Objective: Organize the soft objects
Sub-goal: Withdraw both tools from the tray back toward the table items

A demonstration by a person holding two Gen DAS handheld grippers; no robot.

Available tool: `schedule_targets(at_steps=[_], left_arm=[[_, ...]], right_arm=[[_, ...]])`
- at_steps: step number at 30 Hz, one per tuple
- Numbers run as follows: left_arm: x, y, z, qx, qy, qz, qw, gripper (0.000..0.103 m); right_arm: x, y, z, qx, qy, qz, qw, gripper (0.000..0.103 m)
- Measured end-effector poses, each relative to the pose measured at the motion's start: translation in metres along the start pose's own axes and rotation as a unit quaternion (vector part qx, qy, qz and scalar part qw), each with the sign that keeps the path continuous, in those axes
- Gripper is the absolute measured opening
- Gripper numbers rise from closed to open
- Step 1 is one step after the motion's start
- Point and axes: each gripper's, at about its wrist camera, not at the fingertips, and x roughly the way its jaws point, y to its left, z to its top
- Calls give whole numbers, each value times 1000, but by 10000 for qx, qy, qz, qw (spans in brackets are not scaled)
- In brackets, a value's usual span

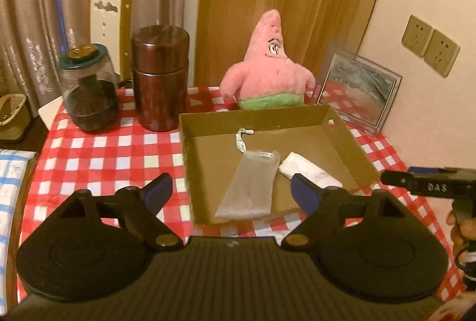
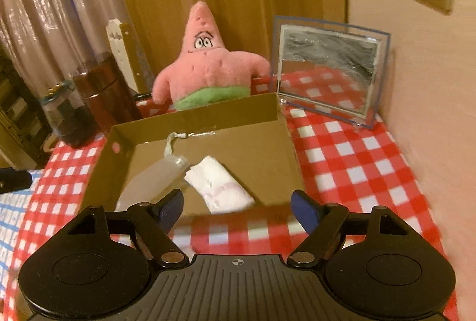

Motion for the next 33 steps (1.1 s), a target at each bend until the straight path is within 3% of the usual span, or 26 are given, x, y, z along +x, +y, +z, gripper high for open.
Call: schedule_targets(at_steps=[15,23,33], left_arm=[[-144,-26,-59,-234,-440,46,9987,88],[-196,-39,-107,-427,-541,-35,9976,88],[-226,-44,-155,-579,-549,39,9968,88]], right_arm=[[-155,34,-74,-341,-424,215,9983,79],[-197,56,-120,-755,-547,155,9955,79],[-226,60,-159,-882,-510,169,9946,79]])
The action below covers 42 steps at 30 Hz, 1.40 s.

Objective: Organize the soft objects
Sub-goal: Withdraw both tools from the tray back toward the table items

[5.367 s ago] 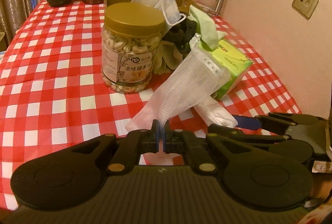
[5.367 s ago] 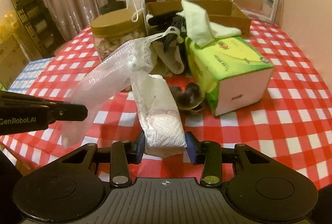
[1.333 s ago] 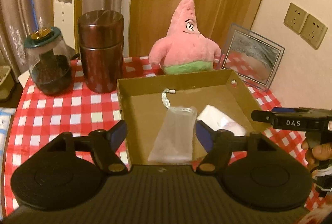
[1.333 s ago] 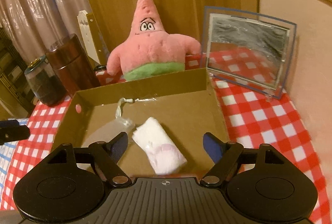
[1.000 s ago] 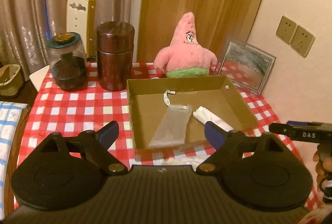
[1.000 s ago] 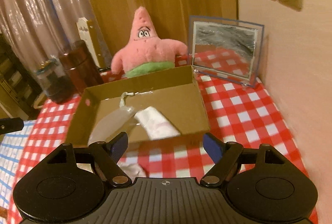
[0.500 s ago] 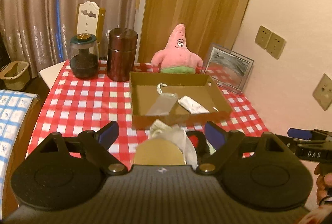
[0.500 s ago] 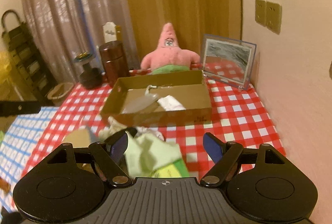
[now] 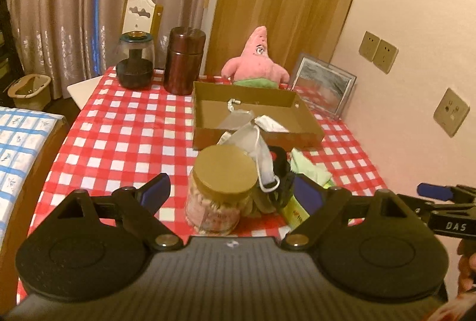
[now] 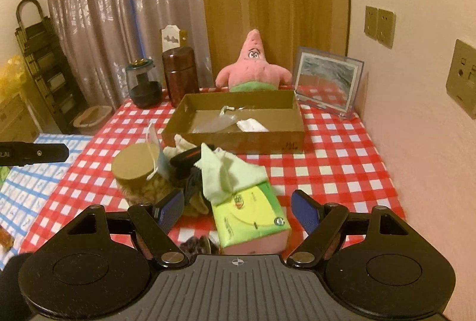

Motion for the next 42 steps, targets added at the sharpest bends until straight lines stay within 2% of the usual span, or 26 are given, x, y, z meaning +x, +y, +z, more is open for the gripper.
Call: schedule_targets(at_steps=[9,14,42], left_arm=[[-9,2,-30,12,199,171,9997,88],[-7,-5,-39,57,309,107,9994,88],[13,-29,-50,238,604,-5,9979,88]], right_arm=[[-6,-3,-17,50,118,-112,9999,79],[-6,-3,-20,58,143,-109,9998,79],[1,-10,-22,143,165,-153,9996,79]])
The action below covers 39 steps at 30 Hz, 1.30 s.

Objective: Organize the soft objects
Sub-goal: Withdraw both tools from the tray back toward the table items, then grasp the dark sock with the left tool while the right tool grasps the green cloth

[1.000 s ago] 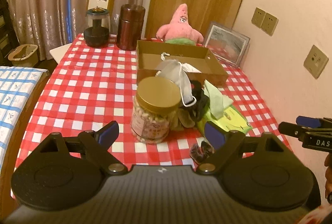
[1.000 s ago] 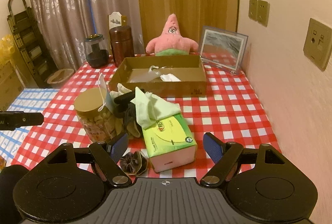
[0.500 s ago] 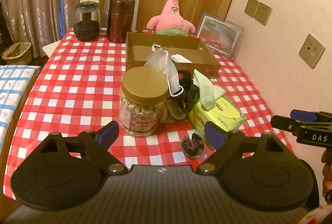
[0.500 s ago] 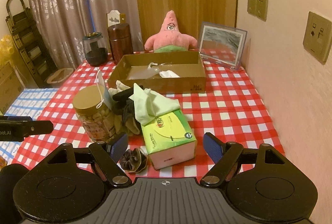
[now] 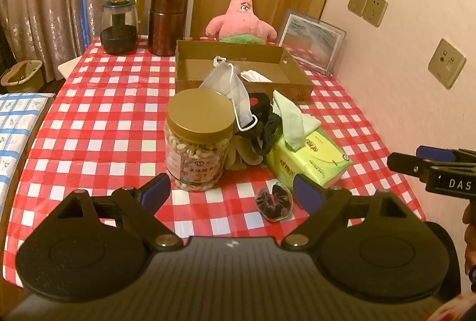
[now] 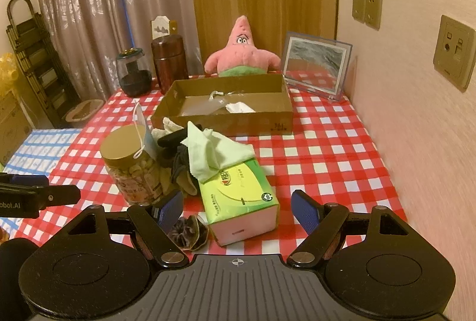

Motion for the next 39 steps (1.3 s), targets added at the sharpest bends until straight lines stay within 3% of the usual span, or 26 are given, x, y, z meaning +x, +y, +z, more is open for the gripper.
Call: schedule_targets(at_steps=[10,21,32,39], left_arm=[[28,-2,-10,0,259,-13,9997,88],[85,-19,-35,-59,513,-153,9985,87],[141,-38,-58,48,669,-276,9974,73],[168,-49,-58,96,772,-397,9962,68]], right_arm=[[25,-7,-7,-115,168,-76,9998,79],[57,-23,-11,-33,180,-109,9998,79],[89,-31,-20,30,695,-386,9968,79],[90,-37,-20,196,756,-354,9963,79]])
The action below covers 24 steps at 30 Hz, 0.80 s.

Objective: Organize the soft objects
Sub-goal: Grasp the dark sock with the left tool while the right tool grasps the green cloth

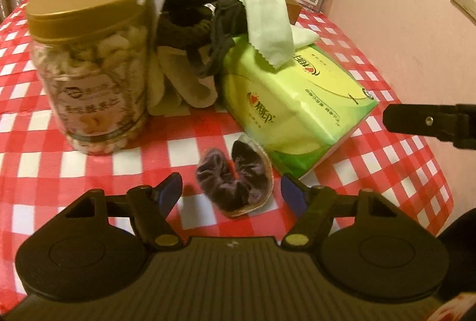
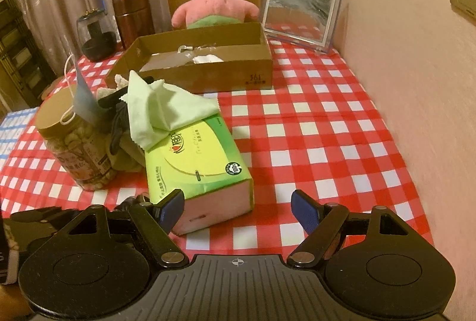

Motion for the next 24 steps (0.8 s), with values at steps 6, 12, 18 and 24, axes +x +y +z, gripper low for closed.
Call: schedule_targets(at_steps=[6,12,18,24], left_arm=[[13,-2,2,59,86,2,9999,31],[-4,10,5,57,10,65,10000,23],[-40,26,22,-25,-331,168,9993,23],[-62,33,38,32,-584,219,9980,23]], right_arm=[[1,1,1,-15,-9,37,10000,79],[-2,14,10,-287,-258,292,9988,79],[13,33,29,-774,-475,498,9946,79],[43,58,47,-1488,-503,726,9849,72]])
